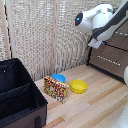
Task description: Kindly move your gripper toward the top drawer's handle. With caution, hold the handle robustly using your gripper and pull open the top drawer. Let the handle go. Relocate your gripper to the bowl placed in the background. Gently hold the bowl using your gripper. Bring the gripper and the bowl to the ajar drawer. Softly release the bowl into it.
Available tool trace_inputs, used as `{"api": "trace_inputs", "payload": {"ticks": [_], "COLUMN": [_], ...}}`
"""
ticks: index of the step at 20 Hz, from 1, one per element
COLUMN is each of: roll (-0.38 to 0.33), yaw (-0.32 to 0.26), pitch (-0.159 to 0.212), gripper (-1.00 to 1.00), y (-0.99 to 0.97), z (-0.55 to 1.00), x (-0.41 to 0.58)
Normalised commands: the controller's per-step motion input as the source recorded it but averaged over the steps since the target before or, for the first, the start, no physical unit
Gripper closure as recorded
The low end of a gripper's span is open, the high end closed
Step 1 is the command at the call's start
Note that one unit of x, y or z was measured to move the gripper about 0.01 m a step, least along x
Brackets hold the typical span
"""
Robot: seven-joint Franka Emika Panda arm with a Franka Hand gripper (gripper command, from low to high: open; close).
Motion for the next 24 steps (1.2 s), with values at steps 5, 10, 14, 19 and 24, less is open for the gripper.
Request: {"api": "trace_inputs", "payload": {"ticks": [5, 10, 14, 19, 24], "roll": [-0.076, -0.022, -0.005, -0.008, -0.037], "yaw": [0.043, 0.027, 0.0, 0.023, 0.0], "pitch": [0.0, 0.015, 0.001, 0.0, 0.0], "gripper": [-1.0, -1.0, 1.0, 1.0, 1.0], "y": [-0.58, -0.38, -0.23, -0.03, 0.15], "z": [0.26, 0.17, -0.01, 0.0, 0.06], "x": [0.098, 0.124, 0.162, 0.006, 0.0]}}
